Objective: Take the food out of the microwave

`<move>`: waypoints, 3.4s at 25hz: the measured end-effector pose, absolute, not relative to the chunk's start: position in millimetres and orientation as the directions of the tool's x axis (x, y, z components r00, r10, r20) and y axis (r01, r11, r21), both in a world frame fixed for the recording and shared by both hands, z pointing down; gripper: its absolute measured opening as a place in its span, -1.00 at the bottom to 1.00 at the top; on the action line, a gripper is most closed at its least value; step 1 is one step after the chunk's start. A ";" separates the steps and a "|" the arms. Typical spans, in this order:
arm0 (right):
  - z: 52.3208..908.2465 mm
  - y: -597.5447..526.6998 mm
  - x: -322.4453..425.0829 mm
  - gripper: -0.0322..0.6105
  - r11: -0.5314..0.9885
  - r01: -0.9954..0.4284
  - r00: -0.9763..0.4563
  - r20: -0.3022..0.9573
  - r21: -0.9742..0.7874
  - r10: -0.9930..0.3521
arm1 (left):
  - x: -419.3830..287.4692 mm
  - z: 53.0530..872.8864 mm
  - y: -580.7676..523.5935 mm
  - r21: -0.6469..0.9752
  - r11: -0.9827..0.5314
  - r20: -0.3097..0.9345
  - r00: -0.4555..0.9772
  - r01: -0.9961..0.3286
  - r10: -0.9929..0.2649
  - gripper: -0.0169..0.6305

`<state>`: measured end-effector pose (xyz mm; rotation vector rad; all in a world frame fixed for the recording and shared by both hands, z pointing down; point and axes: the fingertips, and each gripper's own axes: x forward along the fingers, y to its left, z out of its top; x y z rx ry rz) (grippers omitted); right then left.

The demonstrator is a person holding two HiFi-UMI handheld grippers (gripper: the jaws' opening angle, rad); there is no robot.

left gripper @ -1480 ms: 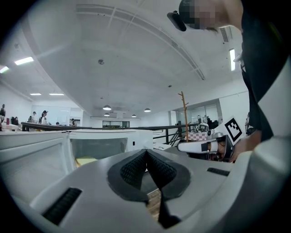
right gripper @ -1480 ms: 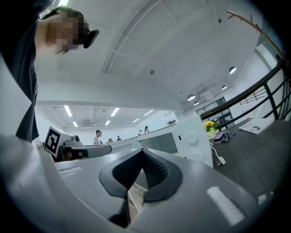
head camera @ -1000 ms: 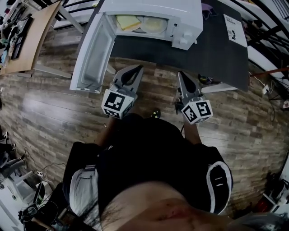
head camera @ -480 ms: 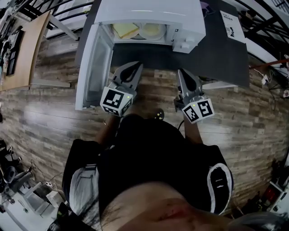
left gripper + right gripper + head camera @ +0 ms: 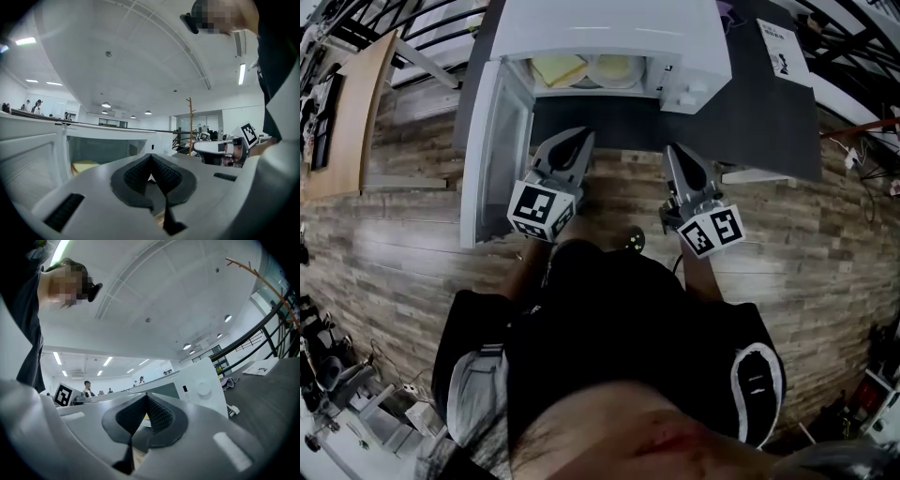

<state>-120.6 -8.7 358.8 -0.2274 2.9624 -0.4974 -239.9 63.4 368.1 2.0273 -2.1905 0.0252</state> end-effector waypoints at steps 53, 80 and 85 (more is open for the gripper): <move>415.0 -13.0 -123.3 -0.91 0.899 -0.186 -0.982 0.046 -0.395 -0.183 | -385.5 489.7 37.9 0.828 0.305 0.128 -0.372 -0.471 -0.919 -0.92; 416.2 -19.3 -119.0 -0.91 0.888 -0.207 -0.978 0.050 -0.410 -0.205 | -411.3 510.4 26.1 0.931 0.269 0.144 -0.430 -0.246 -0.891 -0.60; 413.2 -21.0 -117.0 -0.91 0.889 -0.212 -0.976 0.037 -0.406 -0.215 | -414.5 511.6 25.2 0.937 0.265 0.143 -0.441 -0.227 -0.886 -0.60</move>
